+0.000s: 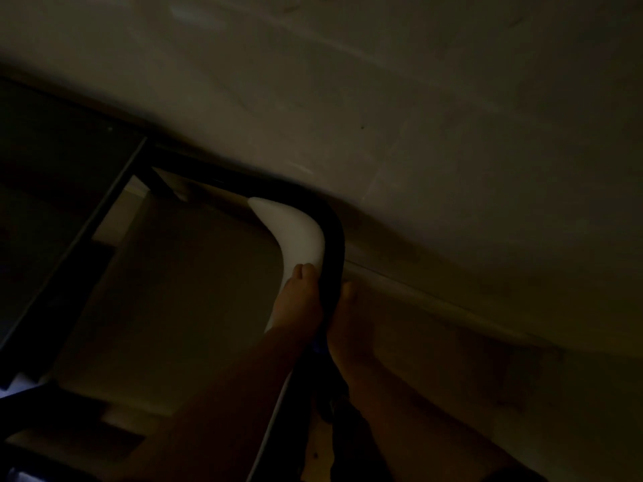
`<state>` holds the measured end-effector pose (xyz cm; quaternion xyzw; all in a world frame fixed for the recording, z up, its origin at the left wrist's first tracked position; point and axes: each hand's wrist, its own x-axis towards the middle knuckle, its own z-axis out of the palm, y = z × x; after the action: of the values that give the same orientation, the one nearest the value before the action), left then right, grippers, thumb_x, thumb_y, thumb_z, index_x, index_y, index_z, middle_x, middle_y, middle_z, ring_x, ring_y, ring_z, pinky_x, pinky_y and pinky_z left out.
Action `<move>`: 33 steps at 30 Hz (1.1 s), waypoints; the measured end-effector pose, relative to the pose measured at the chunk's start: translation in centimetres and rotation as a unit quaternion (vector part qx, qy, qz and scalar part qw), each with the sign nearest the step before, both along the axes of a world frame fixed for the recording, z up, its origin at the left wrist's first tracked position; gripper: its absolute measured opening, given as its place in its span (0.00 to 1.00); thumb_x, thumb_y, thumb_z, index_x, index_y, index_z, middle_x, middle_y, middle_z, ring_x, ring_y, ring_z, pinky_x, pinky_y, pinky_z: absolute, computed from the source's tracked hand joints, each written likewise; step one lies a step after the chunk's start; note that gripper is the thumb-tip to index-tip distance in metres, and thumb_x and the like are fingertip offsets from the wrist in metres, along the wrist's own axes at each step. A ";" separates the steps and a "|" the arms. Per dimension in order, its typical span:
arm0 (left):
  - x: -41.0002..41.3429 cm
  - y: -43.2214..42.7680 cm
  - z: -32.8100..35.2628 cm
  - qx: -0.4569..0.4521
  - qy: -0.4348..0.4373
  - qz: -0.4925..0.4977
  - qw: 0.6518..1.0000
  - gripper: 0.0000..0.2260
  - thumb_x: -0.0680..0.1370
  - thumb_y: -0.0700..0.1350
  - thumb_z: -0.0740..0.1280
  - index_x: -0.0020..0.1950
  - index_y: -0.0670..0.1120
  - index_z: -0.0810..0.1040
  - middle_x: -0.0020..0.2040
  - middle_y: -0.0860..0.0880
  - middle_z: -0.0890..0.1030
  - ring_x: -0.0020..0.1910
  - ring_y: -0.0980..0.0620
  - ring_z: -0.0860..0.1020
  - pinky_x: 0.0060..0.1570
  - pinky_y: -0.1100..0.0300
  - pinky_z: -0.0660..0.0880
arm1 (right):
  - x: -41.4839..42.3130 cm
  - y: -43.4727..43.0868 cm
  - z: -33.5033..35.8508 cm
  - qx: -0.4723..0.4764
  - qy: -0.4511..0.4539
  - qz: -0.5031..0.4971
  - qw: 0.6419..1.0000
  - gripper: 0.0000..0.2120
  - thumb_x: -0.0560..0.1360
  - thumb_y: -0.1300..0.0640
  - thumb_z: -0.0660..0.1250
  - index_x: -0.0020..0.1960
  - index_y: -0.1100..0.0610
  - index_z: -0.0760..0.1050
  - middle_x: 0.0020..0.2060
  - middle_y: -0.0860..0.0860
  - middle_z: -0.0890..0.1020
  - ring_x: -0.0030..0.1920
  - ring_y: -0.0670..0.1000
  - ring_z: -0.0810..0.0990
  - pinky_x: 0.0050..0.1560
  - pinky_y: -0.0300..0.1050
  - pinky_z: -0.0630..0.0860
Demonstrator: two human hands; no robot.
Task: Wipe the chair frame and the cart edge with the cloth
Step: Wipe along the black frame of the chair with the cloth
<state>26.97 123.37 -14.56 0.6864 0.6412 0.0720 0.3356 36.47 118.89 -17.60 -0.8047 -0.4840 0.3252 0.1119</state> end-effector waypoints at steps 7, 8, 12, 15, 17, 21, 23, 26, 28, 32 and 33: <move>3.2 9.2 0.1 0.006 0.006 0.026 1.000 0.06 0.77 0.44 0.62 0.49 0.44 0.66 0.54 0.40 0.72 0.43 0.43 0.73 0.40 0.53 0.67 | 3.5 9.7 -0.1 0.029 0.002 0.001 1.000 0.16 0.83 0.50 0.52 0.67 0.57 0.66 0.61 0.59 0.78 0.60 0.60 0.78 0.54 0.43 0.70; 3.5 10.5 0.0 0.006 0.013 0.034 0.999 0.07 0.77 0.45 0.62 0.51 0.44 0.67 0.55 0.40 0.73 0.46 0.42 0.75 0.42 0.52 0.68 | 3.6 11.2 0.1 0.032 -0.012 0.001 0.999 0.17 0.83 0.49 0.53 0.66 0.58 0.67 0.60 0.59 0.78 0.58 0.61 0.79 0.50 0.42 0.68; 4.5 14.5 -0.6 0.023 0.032 0.035 0.999 0.14 0.77 0.43 0.62 0.62 0.44 0.67 0.62 0.40 0.72 0.54 0.39 0.76 0.47 0.49 0.73 | 5.1 15.2 0.0 0.018 -0.065 0.018 0.998 0.19 0.83 0.47 0.51 0.69 0.57 0.64 0.61 0.58 0.78 0.56 0.60 0.79 0.48 0.50 0.71; 5.7 15.4 -1.0 0.051 0.053 -0.021 0.997 0.19 0.78 0.42 0.61 0.68 0.43 0.64 0.66 0.40 0.70 0.60 0.38 0.73 0.56 0.43 0.76 | 6.1 15.2 -0.8 -0.018 -0.044 0.016 0.999 0.20 0.83 0.46 0.53 0.69 0.56 0.67 0.61 0.55 0.78 0.57 0.57 0.79 0.50 0.48 0.73; 6.2 15.1 -1.0 0.047 0.039 -0.026 0.998 0.19 0.78 0.41 0.61 0.68 0.44 0.65 0.67 0.41 0.69 0.61 0.38 0.71 0.59 0.43 0.75 | 6.6 14.4 -0.7 0.015 -0.022 0.032 0.999 0.19 0.82 0.46 0.57 0.66 0.58 0.68 0.59 0.57 0.79 0.55 0.59 0.79 0.48 0.52 0.74; 5.0 13.2 -0.5 0.041 -0.006 0.013 0.999 0.15 0.78 0.41 0.61 0.64 0.46 0.69 0.63 0.43 0.71 0.58 0.42 0.73 0.58 0.48 0.74 | 6.2 13.1 1.0 0.066 0.061 -0.003 0.996 0.18 0.80 0.48 0.61 0.62 0.60 0.70 0.56 0.60 0.79 0.53 0.62 0.80 0.47 0.55 0.75; 3.8 11.6 0.0 0.048 -0.005 0.006 0.999 0.10 0.78 0.40 0.59 0.59 0.44 0.72 0.57 0.43 0.73 0.52 0.43 0.75 0.51 0.51 0.74 | 5.4 11.6 1.9 0.063 0.076 0.025 0.995 0.22 0.80 0.48 0.60 0.66 0.62 0.68 0.60 0.61 0.78 0.58 0.63 0.78 0.55 0.58 0.76; 1.8 8.7 0.6 0.029 -0.004 0.000 1.000 0.06 0.77 0.42 0.60 0.51 0.43 0.74 0.50 0.44 0.74 0.45 0.46 0.75 0.43 0.56 0.71 | 4.2 8.6 2.7 0.052 0.111 0.040 0.992 0.22 0.81 0.46 0.59 0.67 0.61 0.68 0.59 0.58 0.79 0.57 0.59 0.79 0.50 0.49 0.74; 0.3 6.0 1.0 0.008 -0.001 -0.007 1.000 0.05 0.78 0.42 0.60 0.50 0.43 0.74 0.49 0.44 0.74 0.44 0.47 0.75 0.42 0.57 0.69 | 3.2 5.7 3.1 0.029 0.125 0.043 0.991 0.20 0.81 0.48 0.59 0.67 0.59 0.67 0.57 0.56 0.80 0.54 0.56 0.80 0.48 0.48 0.74; -3.1 -0.7 1.3 -0.021 -0.031 0.011 0.999 0.07 0.77 0.39 0.61 0.53 0.42 0.76 0.51 0.43 0.78 0.48 0.45 0.78 0.48 0.54 0.75 | 1.2 -1.5 3.1 0.011 0.169 0.046 0.984 0.16 0.80 0.48 0.60 0.65 0.55 0.68 0.53 0.52 0.79 0.48 0.49 0.79 0.47 0.46 0.74; -4.0 -2.6 1.2 -0.024 -0.037 0.017 0.999 0.08 0.77 0.38 0.62 0.54 0.42 0.77 0.50 0.43 0.79 0.49 0.45 0.78 0.49 0.54 0.76 | 0.6 -3.4 3.0 0.005 0.166 0.053 0.985 0.16 0.80 0.46 0.61 0.63 0.53 0.68 0.52 0.50 0.79 0.47 0.47 0.79 0.47 0.46 0.75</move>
<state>23.00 120.77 -13.37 0.6640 0.6415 0.0877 0.3740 37.11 115.50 -14.60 -0.7125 -0.5021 0.4569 0.1775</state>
